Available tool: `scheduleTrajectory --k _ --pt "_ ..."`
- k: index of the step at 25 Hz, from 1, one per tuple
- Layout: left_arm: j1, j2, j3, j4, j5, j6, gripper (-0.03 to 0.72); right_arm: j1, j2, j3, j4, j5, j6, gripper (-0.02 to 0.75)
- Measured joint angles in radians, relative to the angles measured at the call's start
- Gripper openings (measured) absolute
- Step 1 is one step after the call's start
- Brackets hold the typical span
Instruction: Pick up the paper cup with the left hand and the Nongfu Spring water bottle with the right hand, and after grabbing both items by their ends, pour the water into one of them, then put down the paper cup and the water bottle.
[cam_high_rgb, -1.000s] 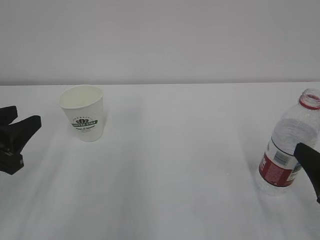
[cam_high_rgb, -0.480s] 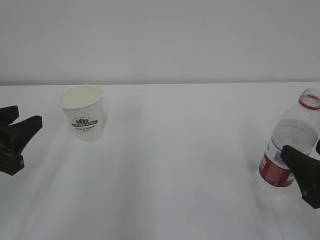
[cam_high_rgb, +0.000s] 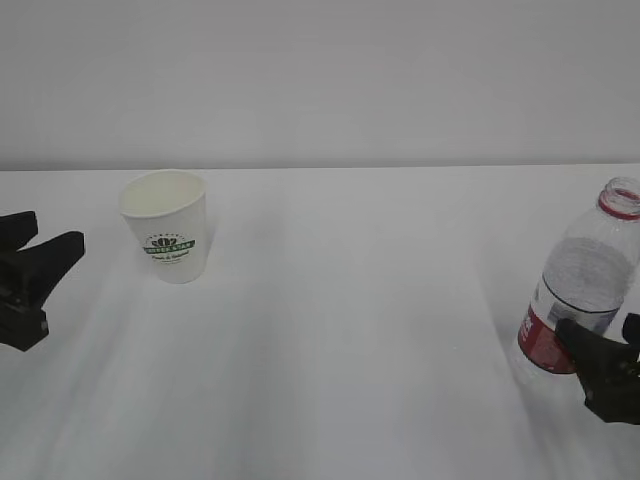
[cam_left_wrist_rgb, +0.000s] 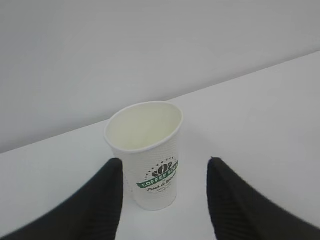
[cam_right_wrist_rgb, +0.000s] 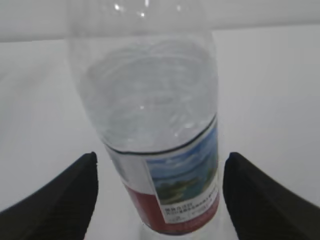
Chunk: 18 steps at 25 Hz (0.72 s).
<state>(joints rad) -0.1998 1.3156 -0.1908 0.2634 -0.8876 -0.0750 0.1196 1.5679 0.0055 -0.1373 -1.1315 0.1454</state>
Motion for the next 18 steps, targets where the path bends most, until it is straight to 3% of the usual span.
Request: scheduleTrajectory --k 18 --pt "0.000 0.000 0.000 0.000 -0.031 0.000 0.398 0.000 0.058 0.000 -0.008 -0.010 -0.005 0.589"
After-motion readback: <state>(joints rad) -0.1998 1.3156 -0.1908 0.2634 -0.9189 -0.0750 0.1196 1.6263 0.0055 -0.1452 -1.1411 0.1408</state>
